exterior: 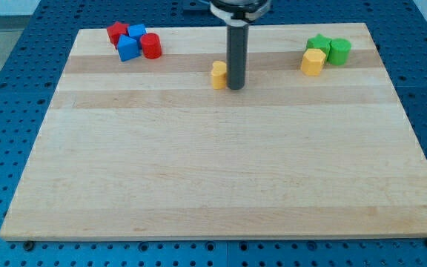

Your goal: Push the yellow heart towards center left

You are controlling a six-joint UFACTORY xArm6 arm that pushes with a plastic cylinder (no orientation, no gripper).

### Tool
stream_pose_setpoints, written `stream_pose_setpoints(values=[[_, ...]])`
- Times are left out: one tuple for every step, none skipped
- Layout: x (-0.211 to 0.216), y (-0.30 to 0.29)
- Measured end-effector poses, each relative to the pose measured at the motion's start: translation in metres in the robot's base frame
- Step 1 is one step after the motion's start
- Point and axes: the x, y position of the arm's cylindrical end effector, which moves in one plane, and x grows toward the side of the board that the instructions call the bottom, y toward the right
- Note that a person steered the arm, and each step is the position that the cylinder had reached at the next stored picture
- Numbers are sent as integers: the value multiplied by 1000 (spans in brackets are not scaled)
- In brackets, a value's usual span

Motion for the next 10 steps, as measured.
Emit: stream_pose_setpoints(values=[[-16, -7], [-39, -7], [-42, -19], [-42, -50], [-42, -86], [-42, -122], [-41, -156], [-41, -192], [-41, -233], [-47, -270]])
